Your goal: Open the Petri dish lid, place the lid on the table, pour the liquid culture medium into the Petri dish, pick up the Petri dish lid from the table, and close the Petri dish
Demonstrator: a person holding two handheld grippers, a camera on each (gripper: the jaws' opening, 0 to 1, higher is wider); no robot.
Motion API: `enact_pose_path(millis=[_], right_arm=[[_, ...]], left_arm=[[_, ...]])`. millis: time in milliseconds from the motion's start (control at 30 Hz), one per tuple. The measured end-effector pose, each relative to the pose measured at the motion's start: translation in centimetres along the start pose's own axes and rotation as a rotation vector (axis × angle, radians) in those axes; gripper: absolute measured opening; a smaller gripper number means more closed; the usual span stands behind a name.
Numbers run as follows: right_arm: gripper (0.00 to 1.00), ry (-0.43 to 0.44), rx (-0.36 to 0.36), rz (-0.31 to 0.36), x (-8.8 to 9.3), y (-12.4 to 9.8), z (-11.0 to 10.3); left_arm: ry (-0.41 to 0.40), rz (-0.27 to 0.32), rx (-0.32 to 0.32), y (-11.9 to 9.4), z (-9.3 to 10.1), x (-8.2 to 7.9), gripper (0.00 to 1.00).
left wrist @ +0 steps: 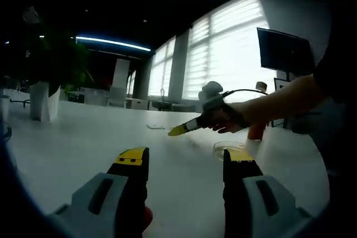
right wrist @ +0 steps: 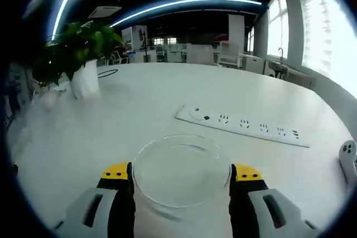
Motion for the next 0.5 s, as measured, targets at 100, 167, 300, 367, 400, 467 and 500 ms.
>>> enact_pose_path(millis=[100, 167, 300, 367, 400, 467, 500], right_arm=[[0.64, 0.002, -0.01, -0.005, 0.3, -1.3, 0.2], [0.64, 0.008, -0.017, -0.008, 0.6, -2.1, 0.3], [0.64, 0.011, -0.027, -0.025, 1.3, -3.3, 0.6], [0.64, 0.016, -0.03, -0.034, 1.7, -3.9, 0.6], [0.64, 0.011, -0.029, -0.035, 1.9, -4.2, 0.5], [0.64, 0.005, -0.031, -0.037, 2.4, -4.8, 0.5], [0.64, 0.012, -0.032, -0.037, 2.5, -4.9, 0.5]], left_arm=[[0.006, -0.001, 0.001, 0.0, 0.1, 0.0, 0.45], [0.006, 0.0, -0.001, -0.1, 0.0, 0.0, 0.45], [0.006, 0.0, -0.003, -0.1, 0.0, 0.0, 0.45], [0.008, -0.001, -0.002, 0.0, 0.0, 0.0, 0.45], [0.009, -0.001, -0.001, 0.0, 0.0, 0.0, 0.45], [0.01, -0.001, -0.002, -0.1, 0.1, 0.0, 0.45], [0.009, 0.0, -0.002, -0.1, 0.1, 0.0, 0.45]])
Point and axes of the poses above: the point that each gripper's makers call its tool centre point, and the gripper's own axes: y roughly forward along the fingers, z roughly to its right, x roughly out of its underside, the point moved 8 cm from there along -y, roughly backward along the fingers, and after that the axes turned 3 degrees about -z, right-handed, at the moved point
